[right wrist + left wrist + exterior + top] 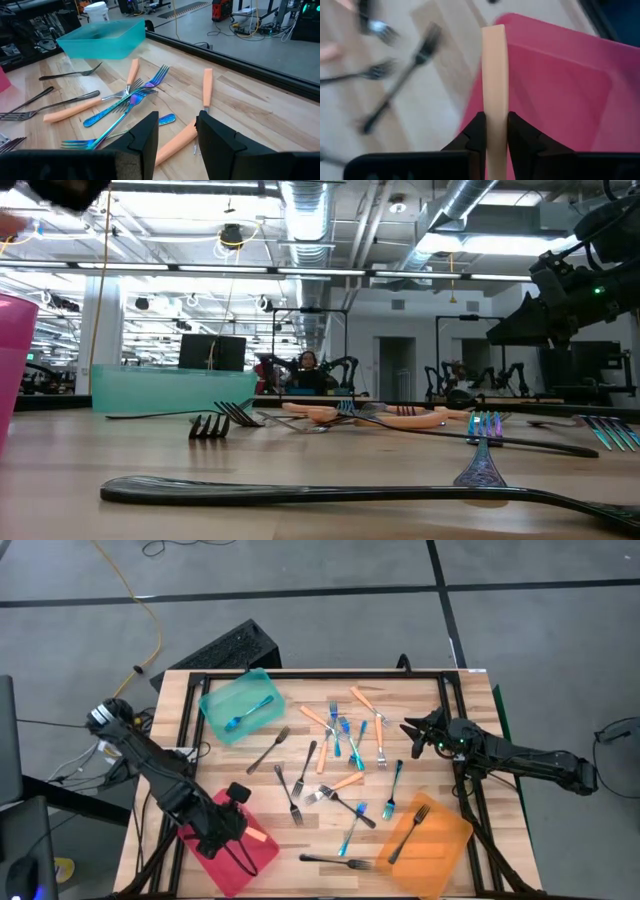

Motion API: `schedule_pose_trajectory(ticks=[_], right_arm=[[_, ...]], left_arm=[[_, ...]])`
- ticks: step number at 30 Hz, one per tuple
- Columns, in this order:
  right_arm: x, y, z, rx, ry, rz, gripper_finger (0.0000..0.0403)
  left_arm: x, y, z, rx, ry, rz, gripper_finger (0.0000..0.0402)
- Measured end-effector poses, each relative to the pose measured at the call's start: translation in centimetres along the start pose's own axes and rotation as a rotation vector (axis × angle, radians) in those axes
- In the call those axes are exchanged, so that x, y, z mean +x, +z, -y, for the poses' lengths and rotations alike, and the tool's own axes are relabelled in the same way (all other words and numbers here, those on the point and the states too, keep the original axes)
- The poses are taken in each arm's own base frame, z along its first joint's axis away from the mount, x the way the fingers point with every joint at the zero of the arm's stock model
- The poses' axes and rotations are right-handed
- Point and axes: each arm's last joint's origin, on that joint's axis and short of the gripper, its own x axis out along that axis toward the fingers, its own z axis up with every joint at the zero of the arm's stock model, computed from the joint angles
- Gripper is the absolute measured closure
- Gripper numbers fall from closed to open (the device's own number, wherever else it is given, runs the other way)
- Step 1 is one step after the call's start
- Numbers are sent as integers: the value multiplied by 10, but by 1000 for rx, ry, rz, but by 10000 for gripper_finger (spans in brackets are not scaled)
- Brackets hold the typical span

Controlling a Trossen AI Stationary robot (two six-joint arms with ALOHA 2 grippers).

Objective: Sort silverware by color (type)
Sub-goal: Put the orange fork into the red bin

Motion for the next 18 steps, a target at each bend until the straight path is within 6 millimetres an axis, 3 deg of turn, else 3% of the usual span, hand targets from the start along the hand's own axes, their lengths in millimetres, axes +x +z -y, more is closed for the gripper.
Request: schedule_pose_trajectory(ticks=[7, 18], right_arm=[[0, 0, 0, 0, -1, 1, 248], [0, 0, 0, 2, -1, 1, 248]], left_arm=[[25, -29, 3, -55, -77, -40, 369], [47, -41, 15, -122, -120, 47, 369]])
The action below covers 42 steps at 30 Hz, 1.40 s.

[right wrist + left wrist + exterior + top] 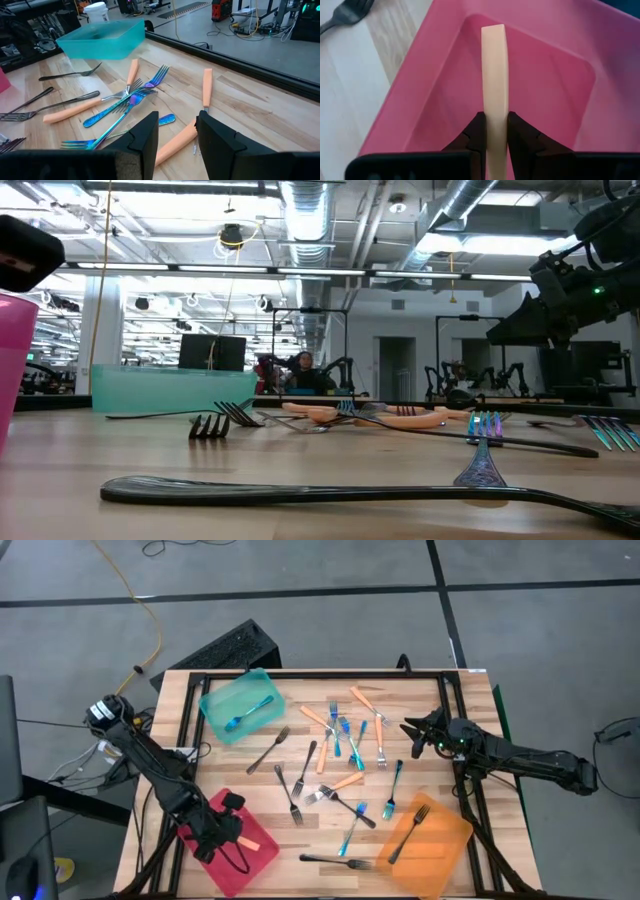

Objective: Sort silverware by color (type)
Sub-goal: Put the orange fork into the red bin

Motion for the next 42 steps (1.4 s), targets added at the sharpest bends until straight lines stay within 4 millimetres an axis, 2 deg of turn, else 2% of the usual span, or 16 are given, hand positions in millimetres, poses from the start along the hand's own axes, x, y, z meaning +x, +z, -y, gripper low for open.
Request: schedule_pose_trajectory(ticks=[6, 19, 25, 31, 42], right_arm=[[0, 0, 0, 0, 0, 0, 248], [0, 0, 0, -3, 0, 0, 248], [0, 0, 0, -3, 0, 0, 248], [0, 0, 0, -3, 0, 0, 248], [0, 0, 0, -3, 0, 0, 248]], left_arm=[[-1, 4, 6, -15, 1, 74, 369], [-2, -3, 19, -90, 51, 113, 369], [20, -13, 24, -124, -27, 83, 369], [23, -15, 23, -91, 31, 78, 369], [52, -21, 31, -40, 62, 21, 369]])
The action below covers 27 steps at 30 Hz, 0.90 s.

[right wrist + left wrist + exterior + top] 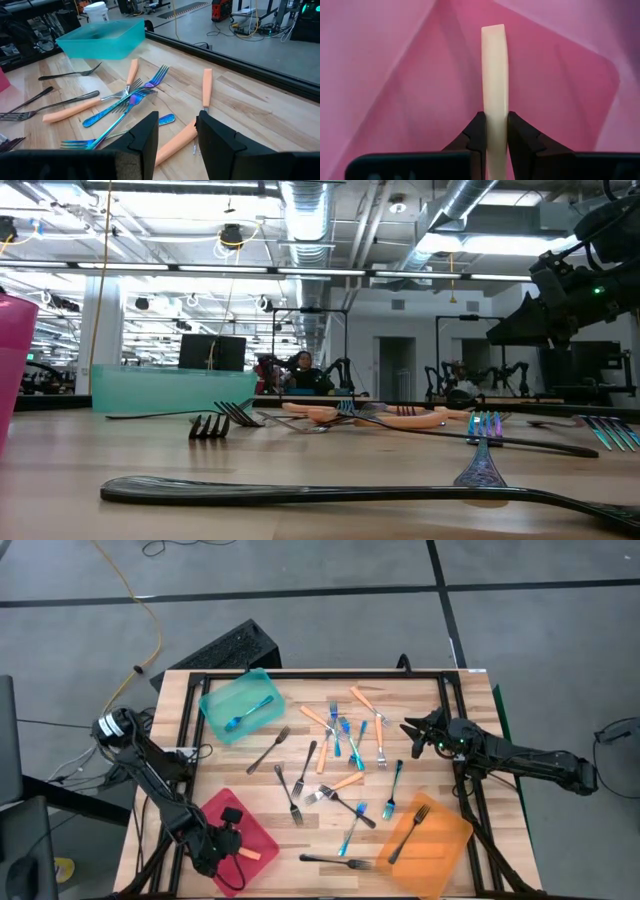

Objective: Sort silverware by color (type)
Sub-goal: Put the orange fork into the red bin

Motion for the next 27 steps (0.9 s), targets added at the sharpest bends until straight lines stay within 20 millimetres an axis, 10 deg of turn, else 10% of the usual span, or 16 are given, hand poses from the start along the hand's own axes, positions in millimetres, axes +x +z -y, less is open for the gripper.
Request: schedule_pose_trajectory(ticks=[27], right_arm=[[0, 0, 0, 3, 0, 0, 248]], left_arm=[[9, -11, -5, 15, -13, 55, 353]])
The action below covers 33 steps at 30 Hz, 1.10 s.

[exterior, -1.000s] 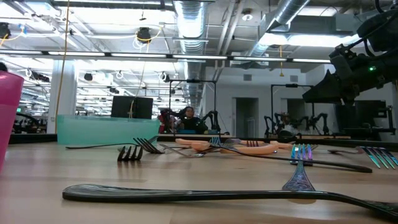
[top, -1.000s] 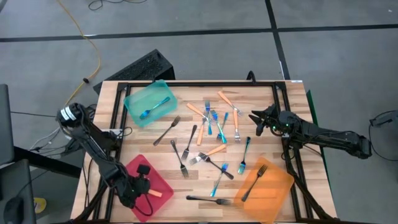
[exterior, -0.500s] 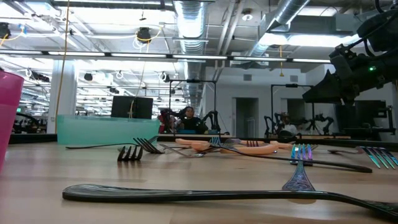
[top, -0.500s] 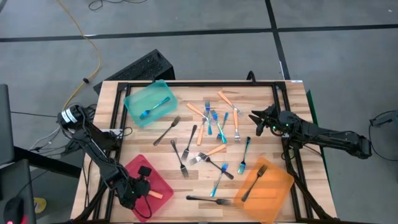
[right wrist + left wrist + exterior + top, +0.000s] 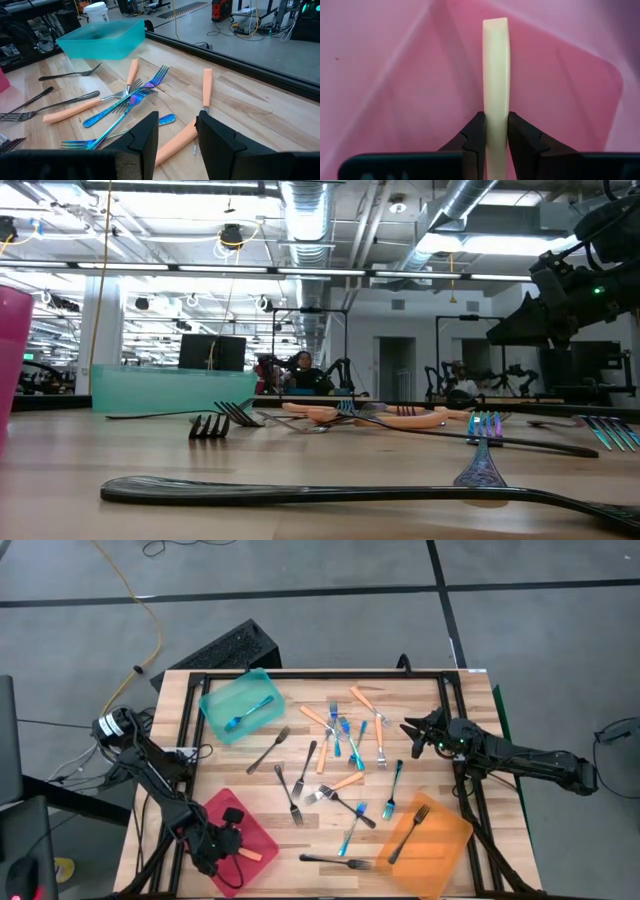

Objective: Sort silverware by color (type)
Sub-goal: Put the orange fork into the red bin

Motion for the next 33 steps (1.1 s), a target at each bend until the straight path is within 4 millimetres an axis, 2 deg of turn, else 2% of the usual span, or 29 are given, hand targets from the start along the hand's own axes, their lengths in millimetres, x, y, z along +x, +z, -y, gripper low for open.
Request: schedule_pose_trajectory(ticks=[25, 33], right_arm=[[0, 0, 0, -1, 0, 0, 248], [0, 0, 0, -2, 0, 0, 248]], left_arm=[[3, 1, -3, -9, -9, -16, 355], [3, 1, -3, -6, -29, -29, 338]])
